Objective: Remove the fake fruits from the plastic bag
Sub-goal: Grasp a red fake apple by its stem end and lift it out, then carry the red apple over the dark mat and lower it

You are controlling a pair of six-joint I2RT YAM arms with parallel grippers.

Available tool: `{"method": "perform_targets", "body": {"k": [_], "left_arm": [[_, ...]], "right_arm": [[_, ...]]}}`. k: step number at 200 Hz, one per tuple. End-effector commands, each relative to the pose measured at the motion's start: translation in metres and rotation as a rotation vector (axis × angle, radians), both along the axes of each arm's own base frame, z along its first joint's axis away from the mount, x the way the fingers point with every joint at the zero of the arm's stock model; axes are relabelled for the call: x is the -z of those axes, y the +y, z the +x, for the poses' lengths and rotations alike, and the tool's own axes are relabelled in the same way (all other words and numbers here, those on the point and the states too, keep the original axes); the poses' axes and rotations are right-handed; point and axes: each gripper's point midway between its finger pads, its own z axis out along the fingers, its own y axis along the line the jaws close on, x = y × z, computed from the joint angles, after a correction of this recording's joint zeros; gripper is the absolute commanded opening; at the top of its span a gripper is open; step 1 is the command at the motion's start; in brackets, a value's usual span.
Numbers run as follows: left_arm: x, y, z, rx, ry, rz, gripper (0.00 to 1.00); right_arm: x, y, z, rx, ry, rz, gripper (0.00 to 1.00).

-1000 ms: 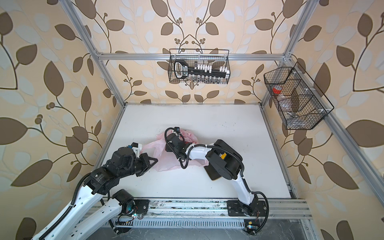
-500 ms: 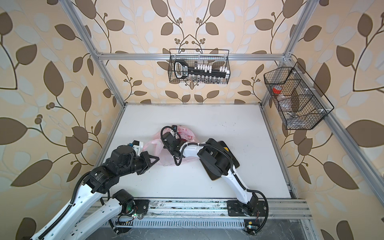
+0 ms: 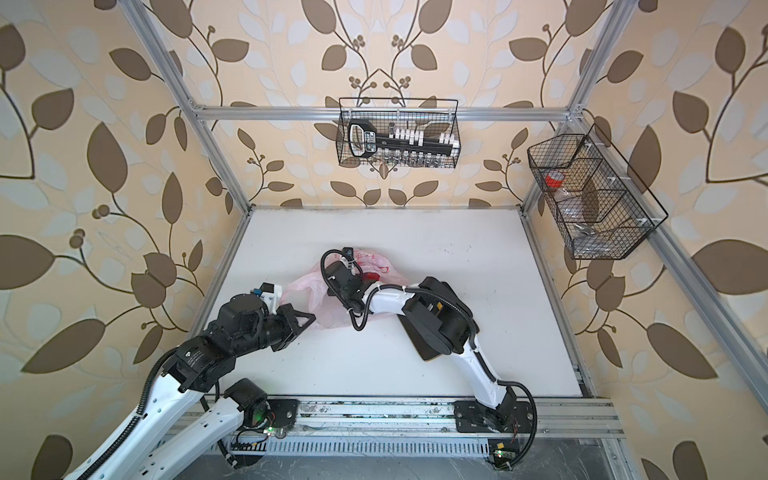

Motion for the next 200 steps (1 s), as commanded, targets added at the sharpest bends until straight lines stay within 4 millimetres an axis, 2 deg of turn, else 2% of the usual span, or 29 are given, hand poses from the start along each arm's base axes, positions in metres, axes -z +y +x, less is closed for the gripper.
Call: {"method": "perform_targets", "body": {"k": [1,70,106,129,165,183,200], "left_arm": [[0.006,0.004,0.002,-0.034,0.003,0.012,0.0],[0.01,0.004,0.006,-0.051,0.0,0.003,0.0],[0.013,0.003,0.008,-0.054,-0.002,0.0,0.0],[0.013,0.002,0.008,-0.052,-0.003,-0.005,0.0],[0.013,0.001,0.009,-0.049,-0.006,-0.006,0.0],[0.013,0.001,0.01,-0.048,-0.009,-0.007,0.0],[0.012,0.001,0.01,-0.048,-0.014,-0.005,0.0]], "right_arm": [[-0.036,-0.003,-0.011,-0.045,-0.03,0.062,0.24],[-0.062,-0.036,-0.066,-0.185,0.01,0.058,0.24],[-0.1,-0.055,-0.104,-0.298,0.017,0.053,0.25],[-0.126,-0.082,-0.127,-0.322,0.005,0.032,0.25],[-0.174,-0.142,-0.16,-0.282,-0.034,-0.01,0.26],[-0.18,-0.169,-0.181,-0.28,-0.006,-0.034,0.26],[-0.173,-0.185,-0.205,-0.317,0.059,-0.031,0.27]]}}
